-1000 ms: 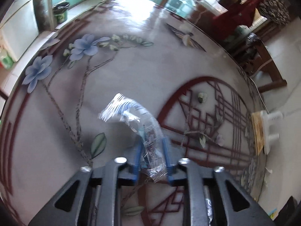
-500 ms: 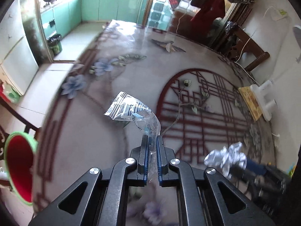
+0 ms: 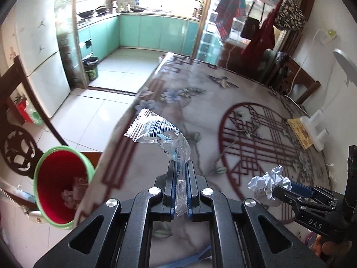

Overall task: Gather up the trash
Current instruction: 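Carry the white paper and clear wrapper over the red bucket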

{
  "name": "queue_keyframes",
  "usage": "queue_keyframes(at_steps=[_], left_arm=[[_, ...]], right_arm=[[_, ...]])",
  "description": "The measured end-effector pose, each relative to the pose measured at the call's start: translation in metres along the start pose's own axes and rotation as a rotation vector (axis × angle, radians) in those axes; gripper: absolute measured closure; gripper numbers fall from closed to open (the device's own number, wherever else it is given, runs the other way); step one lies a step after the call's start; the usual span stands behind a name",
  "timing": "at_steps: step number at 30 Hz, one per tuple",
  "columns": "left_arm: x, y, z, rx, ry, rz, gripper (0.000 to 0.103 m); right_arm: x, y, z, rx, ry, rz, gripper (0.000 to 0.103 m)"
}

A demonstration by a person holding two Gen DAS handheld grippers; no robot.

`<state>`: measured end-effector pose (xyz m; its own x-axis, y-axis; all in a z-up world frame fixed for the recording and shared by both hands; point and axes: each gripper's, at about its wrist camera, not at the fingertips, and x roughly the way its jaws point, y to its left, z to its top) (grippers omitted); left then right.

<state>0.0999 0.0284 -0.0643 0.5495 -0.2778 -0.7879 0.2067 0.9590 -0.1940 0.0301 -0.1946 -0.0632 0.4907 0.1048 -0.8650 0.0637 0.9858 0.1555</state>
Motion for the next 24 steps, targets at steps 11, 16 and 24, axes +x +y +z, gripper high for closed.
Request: queue_keyframes(at_steps=[11,16,24], left_arm=[[-0.024,0.043,-0.02,-0.036,-0.002,0.016,0.097],[-0.029,0.062,-0.023,-0.054,-0.001,0.018,0.097],[-0.034,0.092,-0.023,-0.086,-0.005,0.033,0.097]], right_arm=[[-0.002,0.039,-0.002,-0.041,-0.011,0.0,0.059],[-0.001,0.055,-0.001,-0.057,-0.012,-0.006,0.059],[0.007,0.087,0.004,-0.093,-0.006,0.006,0.059]])
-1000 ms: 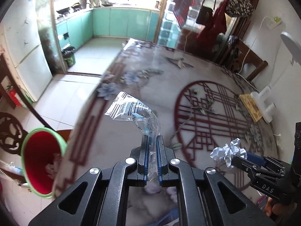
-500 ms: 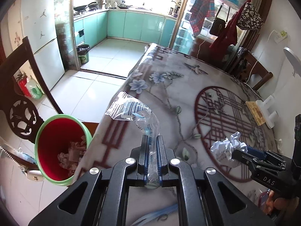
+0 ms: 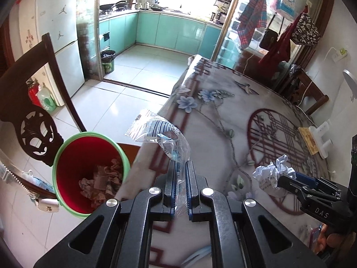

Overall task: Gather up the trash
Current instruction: 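Carry the white paper and clear wrapper over the red bucket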

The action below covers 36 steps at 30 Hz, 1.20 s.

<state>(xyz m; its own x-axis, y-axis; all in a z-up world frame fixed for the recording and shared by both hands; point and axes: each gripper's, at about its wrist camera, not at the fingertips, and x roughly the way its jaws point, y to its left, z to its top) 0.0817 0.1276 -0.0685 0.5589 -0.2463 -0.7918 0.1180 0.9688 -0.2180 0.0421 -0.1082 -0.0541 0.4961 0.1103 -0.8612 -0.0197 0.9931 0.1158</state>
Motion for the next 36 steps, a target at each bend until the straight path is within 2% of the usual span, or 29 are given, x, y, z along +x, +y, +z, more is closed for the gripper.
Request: queue_keyframes(at_steps=[11,21,36], left_arm=[[-0.002,0.047,0.002,-0.053,0.001,0.01,0.097],[-0.002,0.074,0.0,-0.082,0.008,0.015,0.097],[-0.003,0.143,-0.01,-0.167,0.024,0.098,0.097]], right_arm=[[0.008,0.041,0.007,-0.044,0.006,0.003,0.059],[0.013,0.065,0.012,-0.069,0.008,0.003,0.059],[0.033,0.113,0.018,-0.125,0.034,0.049,0.059]])
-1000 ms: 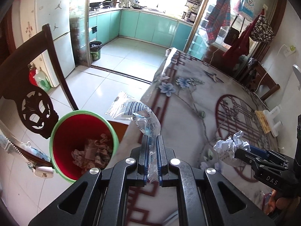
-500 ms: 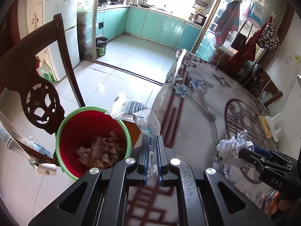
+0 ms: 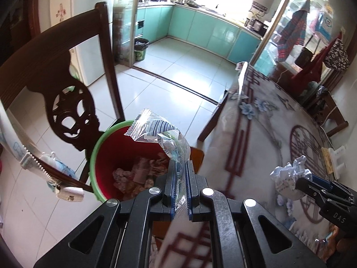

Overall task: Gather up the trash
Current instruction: 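Carry the white paper and clear wrapper over the red bucket, then open the right gripper then the left to drop both items into the bucket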

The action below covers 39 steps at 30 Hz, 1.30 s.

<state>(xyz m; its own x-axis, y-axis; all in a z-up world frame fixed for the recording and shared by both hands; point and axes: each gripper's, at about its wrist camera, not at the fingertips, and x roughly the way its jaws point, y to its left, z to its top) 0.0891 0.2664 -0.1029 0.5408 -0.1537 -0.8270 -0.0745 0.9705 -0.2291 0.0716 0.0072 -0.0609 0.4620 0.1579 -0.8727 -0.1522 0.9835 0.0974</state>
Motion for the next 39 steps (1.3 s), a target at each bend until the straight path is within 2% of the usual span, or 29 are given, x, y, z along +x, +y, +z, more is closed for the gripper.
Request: queue_keyframes(at_steps=[20,31,39], left_arm=[[0.017,0.072,-0.002,-0.066,0.059,0.067,0.097],[0.056,0.091,0.01,-0.076,0.127,0.066,0.097],[0.08,0.099,0.014,-0.076,0.164,0.07,0.097]], right_arm=[[0.037,0.063,0.014,-0.079,0.047,0.067,0.059],[0.057,0.091,0.031,-0.089,0.05,0.114,0.058],[0.068,0.107,0.039,-0.123,0.071,0.107,0.058]])
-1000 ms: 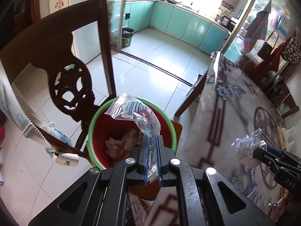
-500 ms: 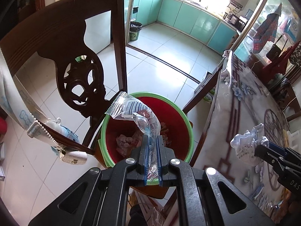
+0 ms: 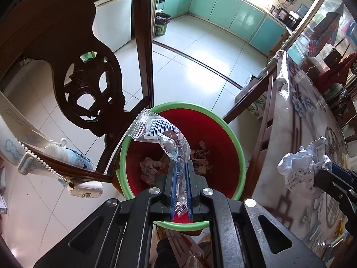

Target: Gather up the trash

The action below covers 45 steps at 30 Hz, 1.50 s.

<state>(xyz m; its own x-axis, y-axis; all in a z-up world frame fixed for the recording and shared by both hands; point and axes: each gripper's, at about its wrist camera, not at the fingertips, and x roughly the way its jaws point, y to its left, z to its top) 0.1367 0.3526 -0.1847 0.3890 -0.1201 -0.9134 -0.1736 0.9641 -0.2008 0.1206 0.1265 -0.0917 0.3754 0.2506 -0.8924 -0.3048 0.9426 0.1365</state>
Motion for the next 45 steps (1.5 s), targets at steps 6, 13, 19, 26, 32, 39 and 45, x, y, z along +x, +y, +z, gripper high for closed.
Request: queue_keyframes(at_steps=[6,13,19,26,32,39,45], left_arm=[[0.017,0.006,0.005,0.002,0.03,0.005,0.097],[0.028,0.013,0.01,-0.006,0.046,0.011,0.097],[0.035,0.015,0.014,-0.003,0.052,0.018,0.097],[0.046,0.015,0.018,0.012,0.064,0.034,0.097],[0.056,0.005,0.017,0.016,0.083,0.055,0.054],[0.01,-0.017,0.006,-0.012,-0.051,0.102,0.048],[-0.073,-0.052,-0.02,-0.001,-0.249,0.081,0.048]], right_arm=[[0.012,0.002,0.001,0.004,0.029,-0.002,0.058],[0.016,0.002,0.003,0.004,0.038,-0.008,0.058],[0.013,0.004,0.003,0.005,0.035,-0.013,0.058],[-0.006,-0.003,-0.004,0.018,0.007,-0.042,0.058],[-0.023,-0.024,-0.021,0.089,-0.021,-0.056,0.026],[-0.057,-0.043,-0.04,0.108,-0.1,-0.041,0.002],[-0.118,-0.051,-0.067,0.027,-0.325,-0.001,0.001]])
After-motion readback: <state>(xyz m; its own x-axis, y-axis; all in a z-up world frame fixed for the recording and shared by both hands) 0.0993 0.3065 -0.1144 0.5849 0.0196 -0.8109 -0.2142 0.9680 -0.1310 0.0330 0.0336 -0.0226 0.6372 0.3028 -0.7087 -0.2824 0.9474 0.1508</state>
